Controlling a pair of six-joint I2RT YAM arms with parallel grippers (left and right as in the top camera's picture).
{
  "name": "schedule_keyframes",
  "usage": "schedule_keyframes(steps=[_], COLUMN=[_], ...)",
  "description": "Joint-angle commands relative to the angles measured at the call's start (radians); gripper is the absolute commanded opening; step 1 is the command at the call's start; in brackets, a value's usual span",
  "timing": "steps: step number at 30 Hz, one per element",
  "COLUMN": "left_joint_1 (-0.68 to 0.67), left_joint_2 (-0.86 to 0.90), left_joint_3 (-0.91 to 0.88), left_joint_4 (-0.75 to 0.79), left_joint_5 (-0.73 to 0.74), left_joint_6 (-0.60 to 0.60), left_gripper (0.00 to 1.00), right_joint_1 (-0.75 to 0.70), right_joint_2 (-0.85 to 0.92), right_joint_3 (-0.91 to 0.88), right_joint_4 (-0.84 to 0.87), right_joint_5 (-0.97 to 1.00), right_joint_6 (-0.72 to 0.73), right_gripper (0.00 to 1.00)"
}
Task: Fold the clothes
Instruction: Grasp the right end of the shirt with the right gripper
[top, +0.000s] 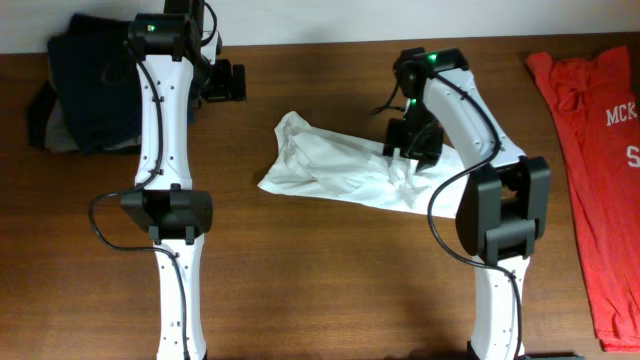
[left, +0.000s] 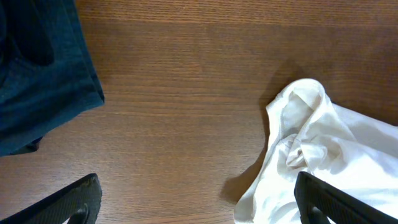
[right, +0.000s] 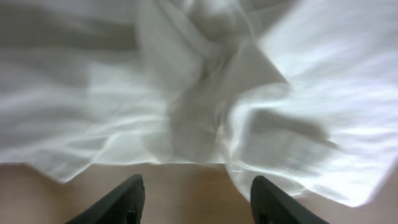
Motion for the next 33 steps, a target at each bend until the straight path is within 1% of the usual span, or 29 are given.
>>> schedule_keyframes(steps=[1, 2, 3, 5, 6, 7, 8, 9, 10, 11, 12, 13, 15, 17, 18, 20, 23, 27, 29, 30, 32, 33], left_joint_1=[-0.003, -0.003, -0.003, -0.003, -0.003, -0.003, -0.003, -0.003, -0.003, -0.003, -0.003, -0.003, -0.003, -0.003, -0.003, -0.003, -0.003, -0.003, -0.003, -0.003, -0.003, -0.003], left_joint_2=[-0.002, -0.002, -0.002, -0.002, -0.002, -0.002, -0.002, -0.002, -0.002, -0.002, -0.002, -0.002, -0.002, -0.002, -0.002, -0.002, -0.002, -0.002, -0.002, -0.002, -0.002, -0.002], left_joint_3=[0.005, 0.005, 0.005, 0.005, 0.005, 0.005, 0.005, 0.005, 0.005, 0.005, 0.005, 0.005, 0.005, 0.005, 0.005, 0.005, 0.005, 0.005, 0.005, 0.005, 0.005, 0.005], left_joint_4=[-0.001, -0.001, -0.001, -0.001, -0.001, -0.001, -0.001, -0.001, -0.001, -0.001, -0.001, -0.001, -0.001, -0.001, -0.001, -0.001, -0.001, -0.001, -0.001, -0.001, -0.001, -0.001], left_joint_5=[0.011, 0.011, 0.011, 0.012, 0.012, 0.012, 0.012, 0.011, 0.012, 0.012, 0.011, 0.011, 0.011, 0.011, 0.011, 0.011, 0.011, 0.012, 0.012, 0.012, 0.012, 0.012], left_joint_6=[0.001, 0.001, 0.001, 0.001, 0.001, 0.001, 0.001, 0.001, 0.001, 0.001, 0.001, 0.001, 0.001, 0.001, 0.001, 0.001, 0.001, 0.001, 0.001, 0.001, 0.001, 0.001], left_gripper=[0.99, 0.99, 0.99, 0.99, 0.99, 0.99, 0.99, 0.99, 0.99, 0.99, 0.99, 0.99, 0.99, 0.99, 0.99, 0.99, 0.99, 0.99, 0.99, 0.99, 0.99, 0.99], right_joint_1=[0.008, -0.006, -0.037, -0.092, -0.121, -0.141, -0.152, -0.164, -0.175, -0.182, -0.185, -0.185, -0.181, -0.181, -0.181, -0.180, -0.168, -0.129, -0.106, -0.085, -0.056, -0.047], right_joint_2=[-0.010, -0.011, -0.012, -0.012, -0.011, -0.011, -0.011, -0.011, -0.011, -0.011, -0.011, -0.011, -0.011, -0.011, -0.011, -0.011, -0.011, -0.011, -0.011, -0.011, -0.011, -0.012], right_joint_3=[0.005, 0.024, 0.060, 0.076, 0.075, 0.072, 0.070, 0.050, 0.018, 0.000, -0.021, -0.046, -0.114, -0.194, -0.221, -0.239, -0.239, -0.239, -0.238, -0.238, -0.238, -0.230], right_joint_4=[-0.020, -0.055, -0.115, -0.156, -0.165, -0.165, -0.166, -0.161, -0.141, -0.124, -0.104, -0.090, -0.048, 0.027, 0.043, 0.066, 0.075, 0.074, 0.075, 0.082, 0.089, 0.085], right_joint_5=[-0.023, -0.013, 0.055, 0.164, 0.166, 0.154, 0.154, 0.155, 0.155, 0.155, 0.155, 0.154, 0.068, -0.041, -0.070, -0.122, -0.180, -0.194, -0.347, -0.410, -0.407, -0.407], right_joint_6=[-0.034, -0.045, -0.044, -0.045, -0.067, -0.119, -0.153, -0.195, -0.217, -0.217, -0.217, -0.217, -0.239, -0.251, -0.251, -0.250, -0.251, -0.251, -0.251, -0.250, -0.251, -0.250], right_gripper=[0.88, 0.95, 0.96, 0.96, 0.96, 0.94, 0.90, 0.77, 0.52, 0.37, 0.29, 0.23, 0.28, 0.27, 0.23, 0.13, 0.12, 0.15, 0.19, 0.24, 0.44, 0.47])
